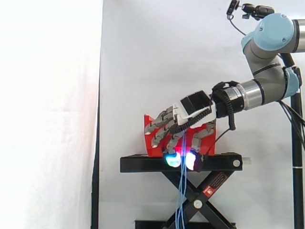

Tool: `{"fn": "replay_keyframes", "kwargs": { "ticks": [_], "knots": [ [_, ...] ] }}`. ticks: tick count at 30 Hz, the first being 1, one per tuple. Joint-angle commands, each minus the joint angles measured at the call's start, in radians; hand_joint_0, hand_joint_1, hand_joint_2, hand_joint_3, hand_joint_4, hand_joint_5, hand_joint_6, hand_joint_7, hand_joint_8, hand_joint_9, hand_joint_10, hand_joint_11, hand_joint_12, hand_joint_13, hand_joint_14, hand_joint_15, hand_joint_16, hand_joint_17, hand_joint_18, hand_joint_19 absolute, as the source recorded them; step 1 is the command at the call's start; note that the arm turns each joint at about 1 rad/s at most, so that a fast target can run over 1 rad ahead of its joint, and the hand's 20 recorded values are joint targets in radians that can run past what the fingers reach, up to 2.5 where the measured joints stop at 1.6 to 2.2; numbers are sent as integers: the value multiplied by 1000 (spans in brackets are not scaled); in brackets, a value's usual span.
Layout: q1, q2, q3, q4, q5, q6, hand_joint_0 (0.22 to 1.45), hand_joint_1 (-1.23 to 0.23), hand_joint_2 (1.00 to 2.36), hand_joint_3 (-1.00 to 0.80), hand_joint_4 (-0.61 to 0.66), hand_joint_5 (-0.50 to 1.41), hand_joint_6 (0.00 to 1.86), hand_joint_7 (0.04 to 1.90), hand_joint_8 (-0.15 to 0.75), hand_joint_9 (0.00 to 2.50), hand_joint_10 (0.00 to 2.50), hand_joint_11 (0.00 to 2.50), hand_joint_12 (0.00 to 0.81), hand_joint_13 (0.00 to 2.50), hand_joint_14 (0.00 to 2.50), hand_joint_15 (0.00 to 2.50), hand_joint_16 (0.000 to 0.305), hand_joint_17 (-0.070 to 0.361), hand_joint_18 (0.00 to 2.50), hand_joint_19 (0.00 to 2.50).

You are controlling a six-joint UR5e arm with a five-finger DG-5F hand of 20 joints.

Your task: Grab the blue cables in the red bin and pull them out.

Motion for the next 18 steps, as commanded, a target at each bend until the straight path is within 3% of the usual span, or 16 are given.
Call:
{"fn": "replay_keyframes", "kwargs": {
  "ticks": [1,18],
  "knots": [
    [1,-2,-4,0,1,-1,839,-832,1000,-1000,268,894,0,744,263,595,15,400,327,322,13,338,44,99,287,611],
    [1,-2,-9,6,-2,-3,839,-833,1000,-1000,271,901,0,752,263,598,13,402,327,322,13,337,44,98,291,610]
  ]
}}
